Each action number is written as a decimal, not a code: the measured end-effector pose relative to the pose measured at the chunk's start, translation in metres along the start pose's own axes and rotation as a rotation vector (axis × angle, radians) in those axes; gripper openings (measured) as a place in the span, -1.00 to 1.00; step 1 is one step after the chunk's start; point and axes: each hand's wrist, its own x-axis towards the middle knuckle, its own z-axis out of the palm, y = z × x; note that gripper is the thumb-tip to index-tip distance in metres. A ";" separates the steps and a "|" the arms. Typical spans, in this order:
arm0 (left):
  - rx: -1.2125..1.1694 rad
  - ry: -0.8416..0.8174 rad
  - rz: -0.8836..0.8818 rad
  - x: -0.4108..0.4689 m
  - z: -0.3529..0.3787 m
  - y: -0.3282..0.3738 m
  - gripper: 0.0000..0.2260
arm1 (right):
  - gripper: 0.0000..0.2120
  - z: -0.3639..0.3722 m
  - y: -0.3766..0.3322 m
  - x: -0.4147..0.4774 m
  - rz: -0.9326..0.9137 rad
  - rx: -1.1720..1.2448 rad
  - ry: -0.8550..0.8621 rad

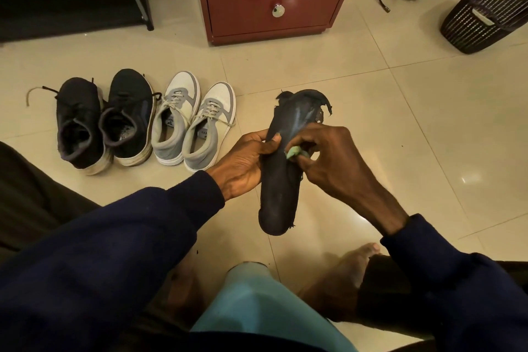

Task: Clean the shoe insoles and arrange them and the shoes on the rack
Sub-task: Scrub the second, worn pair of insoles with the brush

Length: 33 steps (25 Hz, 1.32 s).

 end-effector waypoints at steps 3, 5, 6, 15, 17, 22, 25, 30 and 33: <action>0.004 -0.011 -0.019 -0.002 0.002 0.000 -0.66 | -0.84 -0.002 0.013 0.007 -0.013 -0.072 0.108; 0.007 -0.030 -0.028 -0.004 0.004 0.000 -0.65 | -0.85 -0.007 0.023 0.010 0.045 -0.070 0.242; 0.003 -0.030 -0.032 -0.005 0.004 0.000 -0.64 | -0.84 -0.005 0.022 0.009 0.045 -0.055 0.245; -0.047 -0.013 -0.083 -0.010 0.010 0.000 -0.60 | -0.86 0.005 0.017 0.009 0.035 -0.038 0.225; -0.021 0.033 -0.096 -0.009 0.008 0.001 -0.59 | -0.85 0.013 0.005 0.002 -0.037 -0.011 0.139; -0.032 0.033 -0.114 -0.006 0.006 -0.005 -0.55 | -0.83 0.011 0.005 0.008 -0.065 -0.056 0.116; -0.069 0.006 -0.120 -0.006 0.006 -0.005 -0.58 | -0.86 0.008 0.014 0.008 0.016 -0.083 0.223; -0.079 0.054 -0.123 -0.006 0.003 -0.006 -0.66 | -0.84 0.018 -0.005 0.002 -0.128 0.000 0.009; -0.107 0.010 -0.127 -0.006 0.004 -0.005 -0.59 | -0.86 0.008 0.016 0.010 -0.006 -0.071 0.228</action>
